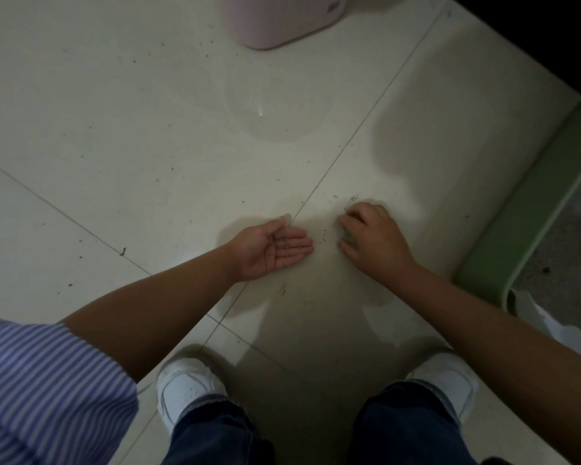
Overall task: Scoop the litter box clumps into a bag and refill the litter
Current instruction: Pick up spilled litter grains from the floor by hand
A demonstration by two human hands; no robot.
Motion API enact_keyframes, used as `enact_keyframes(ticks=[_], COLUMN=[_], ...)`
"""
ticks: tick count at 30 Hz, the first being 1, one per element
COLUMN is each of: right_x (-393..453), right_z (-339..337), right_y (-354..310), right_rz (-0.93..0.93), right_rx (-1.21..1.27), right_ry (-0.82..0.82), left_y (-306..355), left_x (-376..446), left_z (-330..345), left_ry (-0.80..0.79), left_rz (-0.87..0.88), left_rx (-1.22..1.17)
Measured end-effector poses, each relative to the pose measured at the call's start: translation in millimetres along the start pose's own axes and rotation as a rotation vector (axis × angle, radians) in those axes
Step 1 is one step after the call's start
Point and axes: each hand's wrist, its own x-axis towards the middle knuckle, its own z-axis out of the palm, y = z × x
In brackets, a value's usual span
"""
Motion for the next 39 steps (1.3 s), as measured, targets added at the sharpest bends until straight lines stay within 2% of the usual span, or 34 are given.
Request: enact_keyframes(ticks=[6, 10, 15, 18, 23, 32, 36, 39], right_x=[5.4, 0.1, 23.1, 40.1, 24.1, 3.0, 7.1, 8.1], right_z=[11.0, 0.1, -10.8, -9.0, -4.8, 5.7, -3.5, -14.8], right_y=[12.3, 23.7, 10.1, -4.7, -14.3, -10.9, 1.2, 4.0], right_rz=[-0.188, -0.173, -0.057, -0.03, -0.174, -0.256, -0.165, 0.1], right_rx=[-0.004, 0.039, 0.118, 0.109, 0.078, -0.025, -0.028, 0.123], right_ry=[-0.004, -0.021, 0.083, -0.029, -0.136, -0.08, -0.088, -0.053], left_y=[0.7, 0.5, -0.2, -0.8, -2.9, -2.4, -1.8, -1.4], left_x=[0.6, -0.9, 0.9, 2.6, 2.4, 3.1, 3.7, 4.6], left_z=[-1.3, -0.6, -2.7, -3.4, -3.0, -2.3, -3.0, -3.7], left_ry=[-0.009, -0.022, -0.033, -0.035, -0.023, 0.002, -0.011, -0.017], left_rz=[0.001, 0.01, 0.01, 0.015, 0.023, 0.029, 0.021, 0.019], left_rx=[-0.023, -0.024, -0.038, -0.017, -0.021, -0.043, -0.044, -0.04])
